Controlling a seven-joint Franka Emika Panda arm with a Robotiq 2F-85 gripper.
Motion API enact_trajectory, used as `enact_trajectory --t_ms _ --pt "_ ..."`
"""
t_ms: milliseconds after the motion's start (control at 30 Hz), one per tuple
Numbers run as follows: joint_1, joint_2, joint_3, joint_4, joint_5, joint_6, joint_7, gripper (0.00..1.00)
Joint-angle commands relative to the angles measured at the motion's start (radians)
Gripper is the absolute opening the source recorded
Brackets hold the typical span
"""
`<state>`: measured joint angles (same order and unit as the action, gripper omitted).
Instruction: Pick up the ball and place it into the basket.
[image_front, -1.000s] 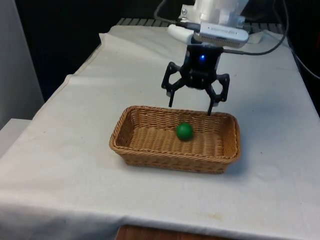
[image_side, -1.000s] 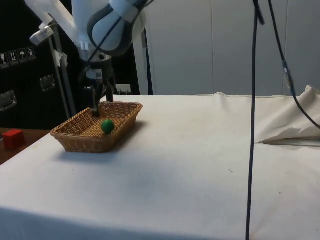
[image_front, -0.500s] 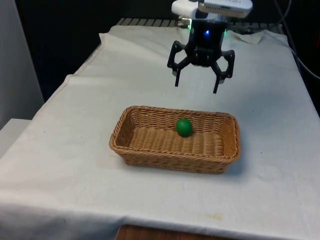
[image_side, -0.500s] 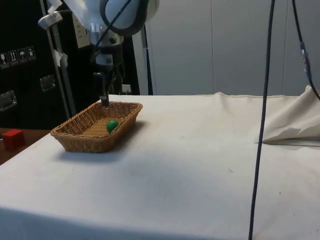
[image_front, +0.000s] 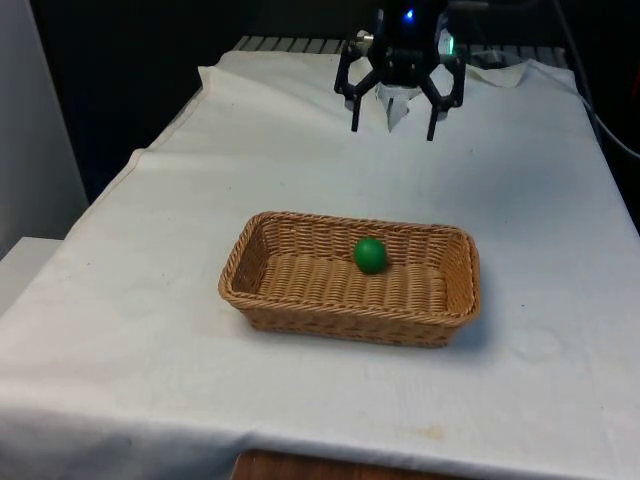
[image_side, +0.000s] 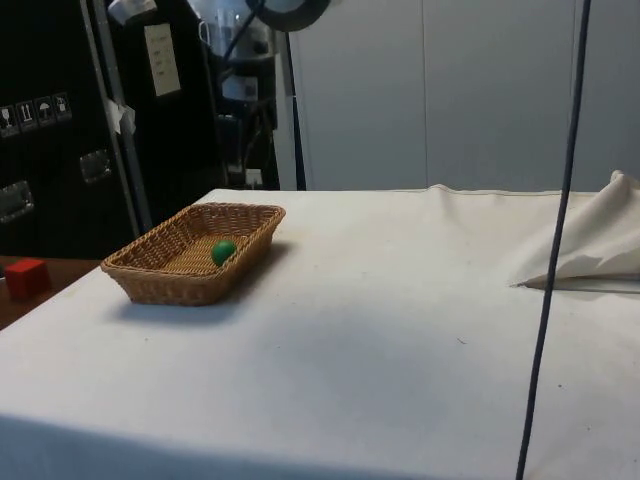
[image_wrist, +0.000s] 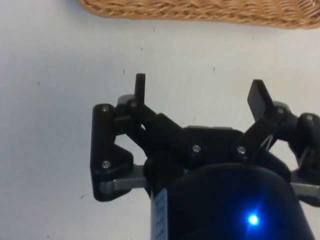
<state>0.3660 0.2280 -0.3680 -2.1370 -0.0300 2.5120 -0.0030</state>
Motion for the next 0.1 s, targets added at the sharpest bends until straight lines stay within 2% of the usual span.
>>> enact_trajectory --t_ms 0,67 --pt "-0.002 -0.009 0.001 -0.013 0.003 0.006 -0.011 1.00" --pt "-0.001 -0.008 -0.001 -0.010 0.000 0.000 -0.006 1.00"
